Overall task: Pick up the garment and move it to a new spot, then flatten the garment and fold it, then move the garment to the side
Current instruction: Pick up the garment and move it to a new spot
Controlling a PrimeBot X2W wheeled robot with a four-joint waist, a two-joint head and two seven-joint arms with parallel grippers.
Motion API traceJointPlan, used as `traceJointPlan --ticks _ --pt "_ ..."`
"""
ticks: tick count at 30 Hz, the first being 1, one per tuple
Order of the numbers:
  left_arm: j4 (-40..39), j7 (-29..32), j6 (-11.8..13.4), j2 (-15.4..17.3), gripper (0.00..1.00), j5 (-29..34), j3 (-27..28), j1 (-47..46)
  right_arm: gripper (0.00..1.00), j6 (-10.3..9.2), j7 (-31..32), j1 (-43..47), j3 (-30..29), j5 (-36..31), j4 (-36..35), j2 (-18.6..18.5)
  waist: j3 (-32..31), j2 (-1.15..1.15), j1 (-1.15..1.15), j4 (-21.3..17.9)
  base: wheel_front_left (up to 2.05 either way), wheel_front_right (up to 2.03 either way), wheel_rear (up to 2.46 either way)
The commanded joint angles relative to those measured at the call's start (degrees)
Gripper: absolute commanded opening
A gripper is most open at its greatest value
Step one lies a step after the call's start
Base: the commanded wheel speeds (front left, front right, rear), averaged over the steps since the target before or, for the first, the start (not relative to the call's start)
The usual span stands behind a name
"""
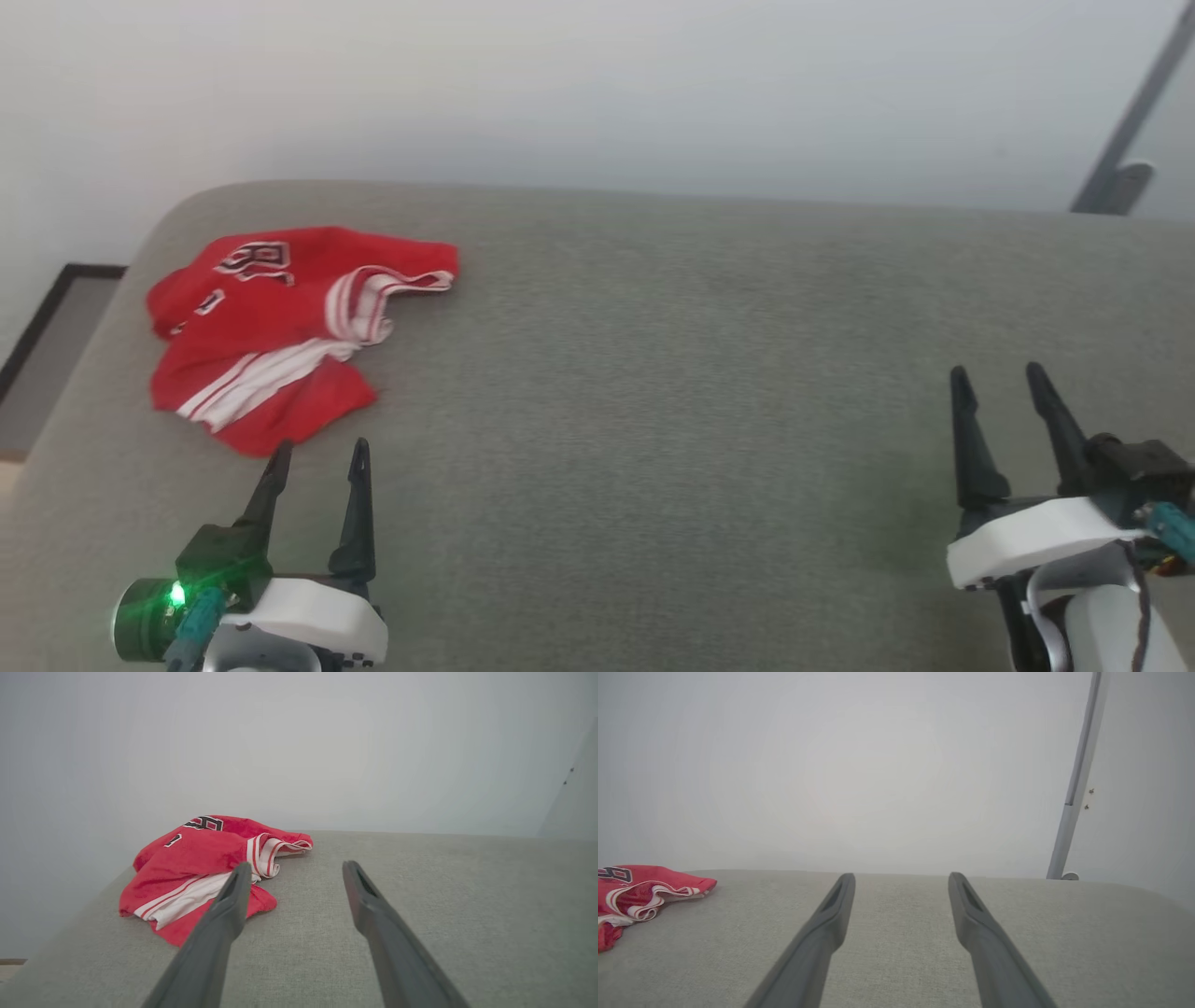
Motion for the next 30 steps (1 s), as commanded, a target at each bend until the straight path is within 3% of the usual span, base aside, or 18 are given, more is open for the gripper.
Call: traceJointPlan --ticks 1,18,22,30 --pt "-0.18 -0.31 0.23 -0.01 1.00 0.49 0.24 -0.66 1.00 0.00 -0.32 0.29 0.90 0.11 -0.35 0.06 0.14 0.00 0.00 2.72 0.00 0.00 0.00" --pt "-1.42 -0.31 1.43 -0.50 1.00 -1.52 -0.40 2.71 1.00 -0.01 -0.32 0.28 9.11 1.32 1.30 0.40 -0.59 0.00 0.00 21.52 0.00 0.00 0.00" --pt "-2.23 -0.31 2.16 -0.52 1.00 -3.31 -0.41 3.59 1.00 -0.01 -0.32 0.01 10.81 1.71 1.67 0.91 -0.70 0.00 0.00 24.32 0.00 0.00 0.00" --pt "-4.74 -0.31 4.48 -0.48 1.00 -6.30 0.32 6.27 1.00 -0.02 -0.32 -2.88 15.21 2.41 3.21 1.08 0.70 0.00 0.00 25.21 0.00 0.00 0.00"
